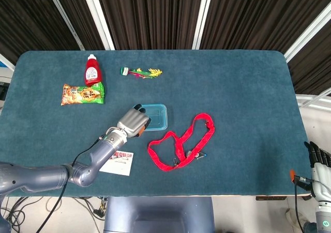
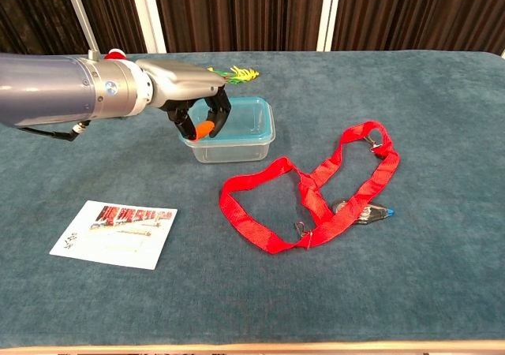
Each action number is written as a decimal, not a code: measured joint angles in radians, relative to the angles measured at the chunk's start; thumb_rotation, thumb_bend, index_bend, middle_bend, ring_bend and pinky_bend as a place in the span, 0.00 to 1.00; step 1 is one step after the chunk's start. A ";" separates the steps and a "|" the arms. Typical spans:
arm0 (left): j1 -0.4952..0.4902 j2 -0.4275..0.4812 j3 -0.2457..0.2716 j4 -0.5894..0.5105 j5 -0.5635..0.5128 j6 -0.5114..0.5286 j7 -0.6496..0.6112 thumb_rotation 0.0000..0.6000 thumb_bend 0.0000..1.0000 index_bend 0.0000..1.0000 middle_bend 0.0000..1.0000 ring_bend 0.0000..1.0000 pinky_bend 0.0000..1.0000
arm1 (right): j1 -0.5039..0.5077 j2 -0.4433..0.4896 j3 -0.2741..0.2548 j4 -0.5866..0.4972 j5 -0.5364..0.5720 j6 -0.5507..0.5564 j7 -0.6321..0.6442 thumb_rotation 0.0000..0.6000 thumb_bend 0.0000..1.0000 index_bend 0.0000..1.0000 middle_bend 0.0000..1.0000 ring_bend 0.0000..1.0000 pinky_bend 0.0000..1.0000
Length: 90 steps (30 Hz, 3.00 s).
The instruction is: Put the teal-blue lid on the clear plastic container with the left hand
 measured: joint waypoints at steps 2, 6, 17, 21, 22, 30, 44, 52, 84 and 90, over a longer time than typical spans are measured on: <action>-0.001 -0.002 0.000 0.001 0.001 0.000 0.002 1.00 0.57 0.61 0.52 0.20 0.13 | 0.000 0.000 0.000 -0.001 0.001 0.000 0.000 1.00 0.39 0.06 0.04 0.02 0.00; -0.003 -0.008 0.000 0.005 -0.001 -0.002 0.004 1.00 0.57 0.61 0.52 0.20 0.13 | 0.000 0.000 0.001 -0.001 0.004 0.000 -0.001 1.00 0.39 0.06 0.04 0.02 0.00; 0.002 -0.026 -0.002 0.027 0.005 0.004 -0.002 1.00 0.57 0.61 0.52 0.20 0.13 | 0.000 0.001 0.001 -0.003 0.008 -0.003 -0.001 1.00 0.39 0.06 0.04 0.02 0.00; 0.001 -0.035 -0.007 0.035 0.014 0.004 -0.006 1.00 0.57 0.61 0.52 0.20 0.13 | 0.000 0.001 0.002 -0.004 0.011 -0.004 -0.002 1.00 0.39 0.06 0.04 0.02 0.00; 0.001 -0.038 -0.010 0.037 0.016 0.005 -0.008 1.00 0.57 0.61 0.52 0.20 0.13 | 0.000 0.001 0.001 -0.004 0.011 -0.005 -0.003 1.00 0.39 0.06 0.04 0.02 0.00; 0.002 -0.051 -0.013 0.054 0.017 0.005 -0.007 1.00 0.57 0.61 0.52 0.20 0.13 | 0.000 0.003 0.001 -0.007 0.014 -0.007 -0.002 1.00 0.39 0.06 0.04 0.02 0.00; 0.005 -0.070 -0.018 0.074 0.028 0.004 -0.010 1.00 0.57 0.61 0.52 0.20 0.13 | 0.000 0.005 0.002 -0.010 0.019 -0.010 -0.002 1.00 0.39 0.06 0.04 0.02 0.00; 0.008 -0.090 -0.024 0.093 0.045 0.006 -0.020 1.00 0.57 0.61 0.52 0.20 0.13 | 0.001 0.006 0.001 -0.011 0.021 -0.013 -0.002 1.00 0.39 0.06 0.04 0.02 0.00; 0.013 -0.126 -0.047 0.176 0.077 -0.021 -0.047 1.00 0.57 0.62 0.52 0.20 0.13 | 0.001 0.005 0.004 -0.013 0.031 -0.012 -0.006 1.00 0.39 0.08 0.04 0.02 0.00; 0.016 -0.130 -0.049 0.191 0.080 -0.020 -0.049 1.00 0.57 0.62 0.52 0.20 0.13 | 0.000 0.005 0.005 -0.013 0.031 -0.010 -0.006 1.00 0.39 0.08 0.04 0.02 0.00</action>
